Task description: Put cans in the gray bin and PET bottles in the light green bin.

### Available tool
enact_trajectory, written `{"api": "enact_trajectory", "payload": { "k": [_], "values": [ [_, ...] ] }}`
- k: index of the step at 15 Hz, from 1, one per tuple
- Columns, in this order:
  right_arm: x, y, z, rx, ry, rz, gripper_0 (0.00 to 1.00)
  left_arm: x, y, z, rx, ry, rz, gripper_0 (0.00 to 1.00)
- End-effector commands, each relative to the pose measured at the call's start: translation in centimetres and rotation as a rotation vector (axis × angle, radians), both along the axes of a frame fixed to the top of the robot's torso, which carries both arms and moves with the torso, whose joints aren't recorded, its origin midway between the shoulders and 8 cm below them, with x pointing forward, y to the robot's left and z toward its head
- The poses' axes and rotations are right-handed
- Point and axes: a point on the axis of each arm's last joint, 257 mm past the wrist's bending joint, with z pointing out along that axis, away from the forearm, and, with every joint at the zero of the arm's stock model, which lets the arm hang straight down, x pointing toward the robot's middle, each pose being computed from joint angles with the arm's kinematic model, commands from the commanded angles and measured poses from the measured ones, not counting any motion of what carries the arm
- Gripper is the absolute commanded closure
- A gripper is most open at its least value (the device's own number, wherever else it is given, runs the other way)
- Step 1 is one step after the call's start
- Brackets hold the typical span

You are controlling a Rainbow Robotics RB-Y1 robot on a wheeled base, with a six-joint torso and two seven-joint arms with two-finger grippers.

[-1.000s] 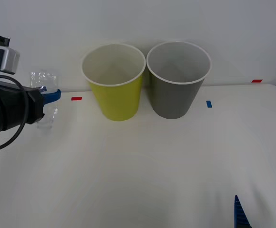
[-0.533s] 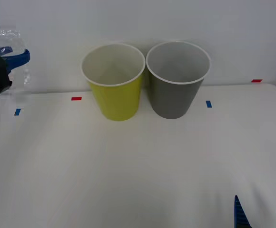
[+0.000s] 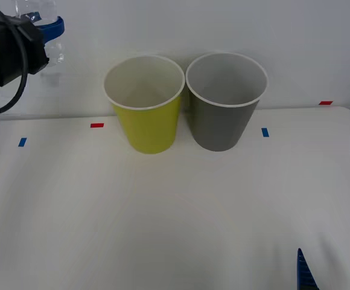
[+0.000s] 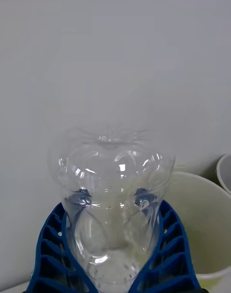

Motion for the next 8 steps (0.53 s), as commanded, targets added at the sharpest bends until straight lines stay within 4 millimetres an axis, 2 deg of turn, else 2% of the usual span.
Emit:
{"api": "enact_trajectory", "payload": {
  "k": [1, 6, 8],
  "values": [
    [0.0, 0.0, 0.0, 0.0, 0.0, 0.0, 0.0, 2.2, -2.8, 0.3, -0.022, -0.035, -0.049, 1.0],
    [0.0, 0.0, 0.0, 0.0, 0.0, 0.0, 0.0, 2.8, -6.2, 0.9, -0.016, -0.096, -0.074, 1.0],
    [0.0, 0.0, 0.0, 0.0, 0.0, 0.0, 0.0, 3.9, -7.6, 0.8, -0.003, -0.109, -0.081, 1.0]
  ]
}}
